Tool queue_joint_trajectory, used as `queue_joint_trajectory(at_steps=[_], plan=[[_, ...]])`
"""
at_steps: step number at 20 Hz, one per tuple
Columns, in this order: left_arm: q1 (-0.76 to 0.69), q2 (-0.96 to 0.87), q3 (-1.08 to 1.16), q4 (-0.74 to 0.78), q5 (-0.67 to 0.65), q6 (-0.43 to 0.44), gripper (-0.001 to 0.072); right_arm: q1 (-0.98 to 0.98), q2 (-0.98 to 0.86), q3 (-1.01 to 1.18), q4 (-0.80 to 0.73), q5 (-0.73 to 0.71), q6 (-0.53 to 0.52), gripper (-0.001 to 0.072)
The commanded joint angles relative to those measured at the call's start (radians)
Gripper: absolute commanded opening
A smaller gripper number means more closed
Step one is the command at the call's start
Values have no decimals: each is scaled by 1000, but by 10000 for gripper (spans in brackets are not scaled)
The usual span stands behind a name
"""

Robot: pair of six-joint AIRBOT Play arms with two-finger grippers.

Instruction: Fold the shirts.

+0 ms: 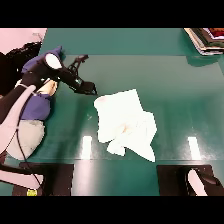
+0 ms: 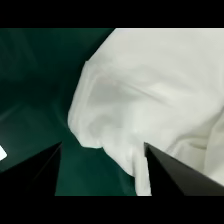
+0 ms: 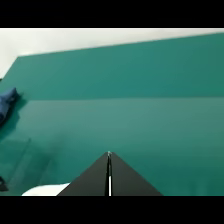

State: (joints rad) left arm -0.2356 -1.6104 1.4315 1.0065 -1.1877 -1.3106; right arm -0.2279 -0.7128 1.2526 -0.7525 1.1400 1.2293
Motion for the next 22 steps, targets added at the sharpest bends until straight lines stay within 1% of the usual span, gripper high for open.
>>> queue_joint_trajectory(at_steps=[1,3,5,10,12,13,14,15,17,18,20,22], plan=[[6,-116,-5,-59,48,11,605,0,-53,0,1,68,2,15],[6,-141,-5,-125,85,66,605,0,-79,0,1,69,14,14],[6,-163,-5,-178,99,92,604,0,-100,0,0,72,25,15],[-47,-174,-5,-182,127,139,603,0,-143,-1,0,105,31,14],[-75,-174,-5,-171,146,141,600,0,-163,-1,-2,128,31,14],[-79,-174,-5,-171,150,140,354,0,-171,-1,-3,138,31,14],[-74,-174,2,-169,149,140,67,0,-177,-1,-7,149,31,14],[-59,-173,18,-168,131,135,21,0,-179,-3,-13,163,31,14],[-7,-165,87,-167,52,101,19,0,-158,-42,-64,173,38,14],[24,-146,118,-165,34,95,20,0,-137,-84,-94,172,60,14],[89,-89,173,-146,27,95,19,10,-84,-208,-150,178,104,14],[140,-31,205,-136,27,95,20,62,-39,-364,-166,159,109,14]])
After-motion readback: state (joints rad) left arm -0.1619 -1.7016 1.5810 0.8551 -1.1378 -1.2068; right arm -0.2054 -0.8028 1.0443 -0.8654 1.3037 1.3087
